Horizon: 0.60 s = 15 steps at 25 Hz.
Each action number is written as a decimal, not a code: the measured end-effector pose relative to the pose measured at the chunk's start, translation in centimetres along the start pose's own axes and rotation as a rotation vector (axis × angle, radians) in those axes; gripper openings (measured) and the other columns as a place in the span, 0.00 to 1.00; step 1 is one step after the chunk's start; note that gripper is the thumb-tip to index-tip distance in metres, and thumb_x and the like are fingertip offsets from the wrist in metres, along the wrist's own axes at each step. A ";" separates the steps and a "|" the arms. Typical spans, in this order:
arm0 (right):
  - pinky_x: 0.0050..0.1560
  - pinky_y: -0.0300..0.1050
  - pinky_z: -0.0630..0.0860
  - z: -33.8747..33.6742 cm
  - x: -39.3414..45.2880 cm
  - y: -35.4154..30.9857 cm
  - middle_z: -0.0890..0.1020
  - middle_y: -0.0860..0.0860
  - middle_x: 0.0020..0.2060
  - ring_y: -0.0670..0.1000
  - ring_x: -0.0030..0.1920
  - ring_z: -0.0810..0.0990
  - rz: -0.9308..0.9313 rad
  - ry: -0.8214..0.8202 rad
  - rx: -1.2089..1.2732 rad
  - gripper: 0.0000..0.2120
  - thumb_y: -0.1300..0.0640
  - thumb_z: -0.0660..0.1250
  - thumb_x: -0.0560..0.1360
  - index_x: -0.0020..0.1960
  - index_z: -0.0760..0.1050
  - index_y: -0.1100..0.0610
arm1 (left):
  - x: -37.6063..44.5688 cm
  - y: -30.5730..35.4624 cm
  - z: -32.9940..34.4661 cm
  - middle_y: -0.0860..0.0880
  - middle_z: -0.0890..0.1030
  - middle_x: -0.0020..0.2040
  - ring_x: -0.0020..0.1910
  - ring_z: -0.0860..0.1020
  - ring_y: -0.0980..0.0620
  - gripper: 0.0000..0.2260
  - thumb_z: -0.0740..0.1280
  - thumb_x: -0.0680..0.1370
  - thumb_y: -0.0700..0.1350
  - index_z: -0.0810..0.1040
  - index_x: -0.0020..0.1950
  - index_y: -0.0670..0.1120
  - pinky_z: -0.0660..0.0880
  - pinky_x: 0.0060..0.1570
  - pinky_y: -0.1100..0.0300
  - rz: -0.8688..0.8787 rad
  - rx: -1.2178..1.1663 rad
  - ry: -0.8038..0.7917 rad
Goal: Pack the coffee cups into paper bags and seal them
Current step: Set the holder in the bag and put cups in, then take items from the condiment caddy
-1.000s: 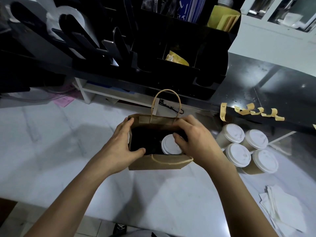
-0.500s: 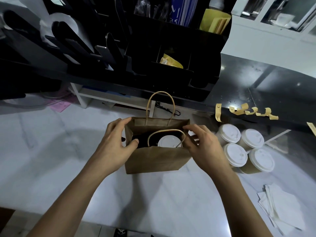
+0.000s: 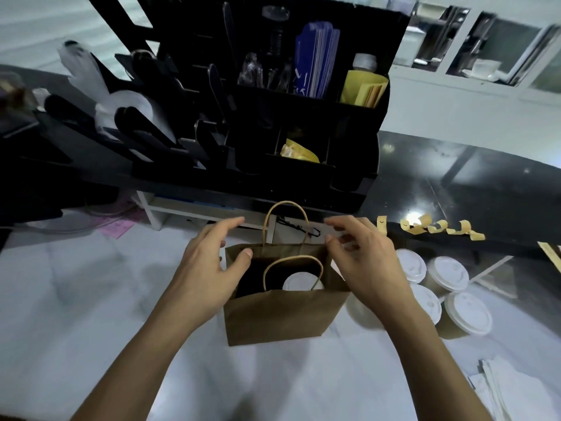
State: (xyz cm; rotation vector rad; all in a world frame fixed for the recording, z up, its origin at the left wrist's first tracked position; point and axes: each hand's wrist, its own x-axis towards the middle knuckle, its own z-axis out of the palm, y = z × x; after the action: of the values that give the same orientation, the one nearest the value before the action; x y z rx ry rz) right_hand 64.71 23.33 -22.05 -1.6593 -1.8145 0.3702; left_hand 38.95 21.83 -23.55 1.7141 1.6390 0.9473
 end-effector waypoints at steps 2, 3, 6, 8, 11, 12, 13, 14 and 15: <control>0.50 0.32 0.75 -0.7 0.8 -0.7 0.77 0.40 0.54 0.40 0.52 0.78 -0.032 0.025 0.020 0.13 0.50 0.66 0.81 0.64 0.77 0.44 | 0.5 1.4 -0.8 0.65 0.68 0.62 0.65 0.69 0.57 0.19 0.65 0.81 0.53 0.67 0.71 0.65 0.71 0.58 0.57 0.052 0.004 -0.022; 0.50 0.32 0.74 -1.1 1.3 -1.0 0.77 0.39 0.54 0.39 0.52 0.78 -0.051 0.036 0.033 0.12 0.50 0.66 0.81 0.64 0.77 0.44 | 0.8 2.1 -1.2 0.66 0.68 0.64 0.67 0.68 0.57 0.18 0.64 0.81 0.53 0.69 0.70 0.65 0.71 0.62 0.55 0.075 0.009 -0.031; 0.50 0.33 0.75 -2.1 2.7 -2.0 0.76 0.38 0.52 0.39 0.52 0.78 -0.096 0.067 0.073 0.12 0.50 0.67 0.81 0.64 0.78 0.44 | 1.9 3.7 -2.1 0.66 0.70 0.66 0.69 0.67 0.59 0.17 0.63 0.82 0.53 0.70 0.71 0.64 0.70 0.67 0.54 0.140 0.025 -0.024; 0.52 0.36 0.77 -2.6 3.7 -2.5 0.77 0.38 0.53 0.40 0.53 0.78 -0.121 0.083 0.103 0.12 0.50 0.67 0.81 0.64 0.78 0.44 | 2.8 4.8 -2.7 0.69 0.70 0.65 0.68 0.67 0.63 0.16 0.63 0.82 0.54 0.70 0.70 0.65 0.69 0.65 0.59 0.188 0.012 -0.026; 0.53 0.39 0.78 -3.3 5.6 -3.7 0.77 0.35 0.52 0.39 0.53 0.78 -0.145 0.103 0.150 0.12 0.49 0.67 0.81 0.63 0.79 0.42 | 4.5 6.7 -3.6 0.75 0.68 0.60 0.64 0.68 0.67 0.15 0.62 0.81 0.56 0.70 0.67 0.69 0.69 0.56 0.66 0.212 -0.019 -0.033; 0.52 0.38 0.78 -3.5 6.2 -4.1 0.77 0.35 0.52 0.38 0.53 0.78 -0.151 0.105 0.160 0.11 0.49 0.67 0.81 0.63 0.79 0.41 | 5.1 7.2 -3.8 0.75 0.68 0.59 0.63 0.68 0.67 0.14 0.62 0.81 0.57 0.70 0.66 0.69 0.69 0.56 0.66 0.218 -0.031 -0.026; 0.51 0.37 0.77 -3.8 7.0 -4.7 0.77 0.35 0.51 0.38 0.53 0.78 -0.162 0.108 0.171 0.11 0.49 0.67 0.80 0.62 0.79 0.41 | 5.8 7.7 -4.1 0.74 0.69 0.60 0.63 0.68 0.67 0.14 0.62 0.81 0.57 0.70 0.66 0.69 0.70 0.57 0.66 0.235 -0.039 -0.012; 0.50 0.36 0.77 -4.0 7.7 -5.2 0.77 0.35 0.51 0.38 0.52 0.78 -0.173 0.111 0.182 0.10 0.49 0.68 0.80 0.61 0.79 0.41 | 6.5 8.2 -4.2 0.72 0.70 0.61 0.63 0.69 0.67 0.14 0.62 0.81 0.57 0.70 0.66 0.68 0.70 0.59 0.65 0.258 -0.044 0.007; 0.49 0.35 0.77 -4.2 8.5 -5.8 0.77 0.35 0.50 0.38 0.52 0.78 -0.185 0.122 0.194 0.10 0.50 0.68 0.80 0.60 0.79 0.40 | 7.2 8.7 -4.3 0.70 0.71 0.61 0.63 0.69 0.67 0.15 0.62 0.80 0.56 0.71 0.67 0.67 0.70 0.60 0.65 0.280 -0.050 0.026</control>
State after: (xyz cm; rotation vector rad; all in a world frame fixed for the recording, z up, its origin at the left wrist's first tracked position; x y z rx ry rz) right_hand 62.81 29.67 -13.14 -1.3417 -1.7637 0.3443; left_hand 40.46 28.08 -13.30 1.9379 1.4008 1.1341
